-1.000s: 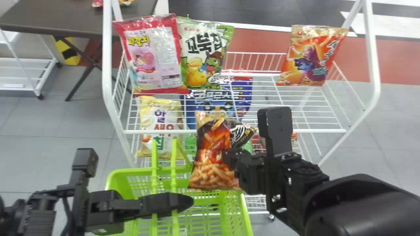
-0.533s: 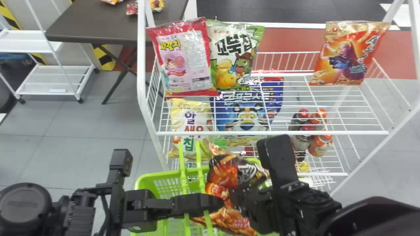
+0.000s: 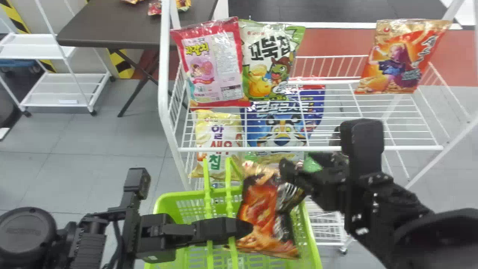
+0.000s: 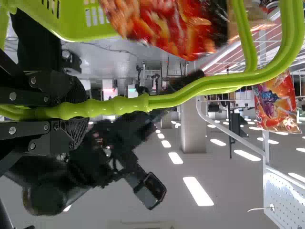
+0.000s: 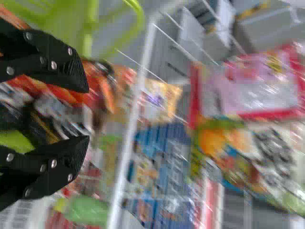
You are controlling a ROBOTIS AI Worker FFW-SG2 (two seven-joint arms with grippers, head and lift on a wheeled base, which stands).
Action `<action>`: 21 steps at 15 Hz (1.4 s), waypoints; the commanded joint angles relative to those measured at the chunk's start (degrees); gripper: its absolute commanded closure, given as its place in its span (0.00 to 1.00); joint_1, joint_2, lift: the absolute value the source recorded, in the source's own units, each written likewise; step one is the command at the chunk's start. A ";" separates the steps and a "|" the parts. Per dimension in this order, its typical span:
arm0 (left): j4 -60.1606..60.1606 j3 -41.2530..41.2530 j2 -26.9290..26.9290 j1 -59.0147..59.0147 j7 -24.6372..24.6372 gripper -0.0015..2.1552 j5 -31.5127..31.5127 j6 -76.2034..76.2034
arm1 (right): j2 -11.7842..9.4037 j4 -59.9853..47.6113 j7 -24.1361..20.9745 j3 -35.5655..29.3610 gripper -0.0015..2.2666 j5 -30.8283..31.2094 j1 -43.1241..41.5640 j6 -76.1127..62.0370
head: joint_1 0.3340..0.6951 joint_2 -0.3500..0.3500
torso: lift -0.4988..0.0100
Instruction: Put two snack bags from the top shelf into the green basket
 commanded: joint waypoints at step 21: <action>-0.53 0.61 0.83 0.38 0.62 0.99 0.22 0.24 | -7.98 78.03 2.20 -23.86 0.03 2.92 -49.79 -44.99 | 1.00 0.00 | 0.98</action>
